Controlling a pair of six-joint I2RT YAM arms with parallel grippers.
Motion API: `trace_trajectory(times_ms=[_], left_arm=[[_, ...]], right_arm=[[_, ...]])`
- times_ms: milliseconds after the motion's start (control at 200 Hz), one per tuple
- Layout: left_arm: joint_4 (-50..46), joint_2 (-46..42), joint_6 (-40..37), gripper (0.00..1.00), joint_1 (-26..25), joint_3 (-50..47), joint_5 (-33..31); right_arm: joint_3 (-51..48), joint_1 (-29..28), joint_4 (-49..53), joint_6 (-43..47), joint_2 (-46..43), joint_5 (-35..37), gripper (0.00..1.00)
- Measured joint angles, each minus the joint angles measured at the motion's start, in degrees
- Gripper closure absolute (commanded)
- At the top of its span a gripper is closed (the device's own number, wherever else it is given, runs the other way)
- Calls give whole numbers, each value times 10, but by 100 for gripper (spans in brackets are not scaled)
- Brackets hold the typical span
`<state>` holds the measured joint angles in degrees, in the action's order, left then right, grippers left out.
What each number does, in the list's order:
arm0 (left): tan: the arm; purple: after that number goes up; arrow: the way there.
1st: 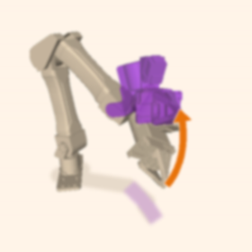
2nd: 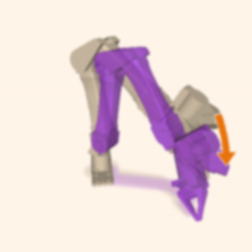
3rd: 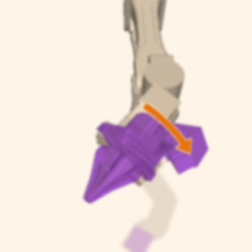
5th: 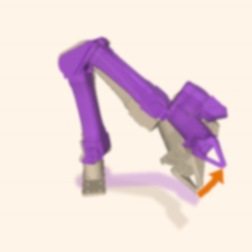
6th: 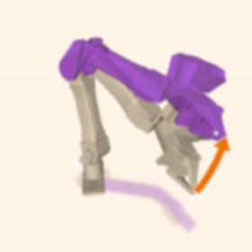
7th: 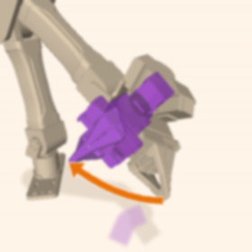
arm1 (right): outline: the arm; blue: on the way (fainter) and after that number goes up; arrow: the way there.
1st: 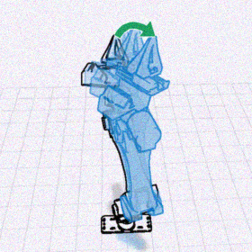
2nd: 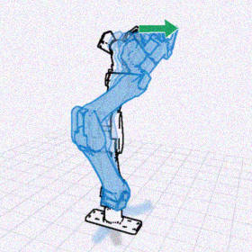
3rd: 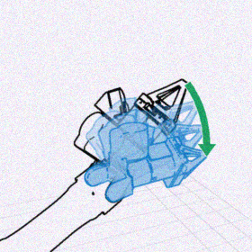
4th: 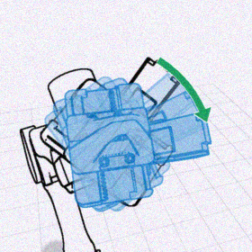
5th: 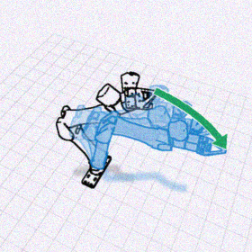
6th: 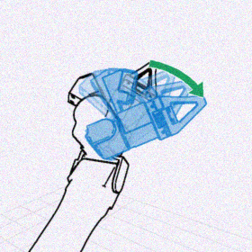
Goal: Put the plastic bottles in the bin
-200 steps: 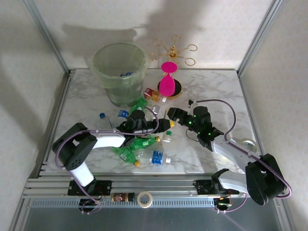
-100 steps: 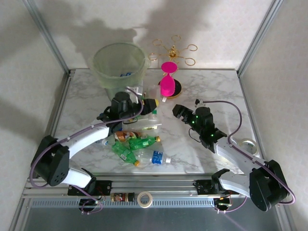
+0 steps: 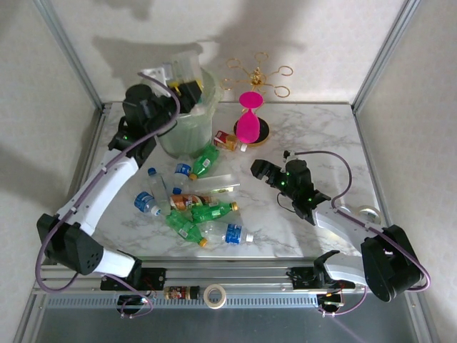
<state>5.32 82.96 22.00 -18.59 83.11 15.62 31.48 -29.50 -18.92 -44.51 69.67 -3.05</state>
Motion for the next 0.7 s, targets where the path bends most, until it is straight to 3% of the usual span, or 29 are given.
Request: trace_trajectory(times_ms=[230,446,616,701], left_arm=[[-52,121,0,60,68,128,-35],[-122,223,-17,57,81,197,-82],[-164,257,-32,46,80,199,-112],[-181,261,-38,36,80,199,-124]], right_arm=[[-15,0,-3,3,-7,-13,1],[-30,0,-1,4,-29,-11,1],[-30,0,-1,11,-39,-11,1],[-30,0,1,16,-39,-11,1]])
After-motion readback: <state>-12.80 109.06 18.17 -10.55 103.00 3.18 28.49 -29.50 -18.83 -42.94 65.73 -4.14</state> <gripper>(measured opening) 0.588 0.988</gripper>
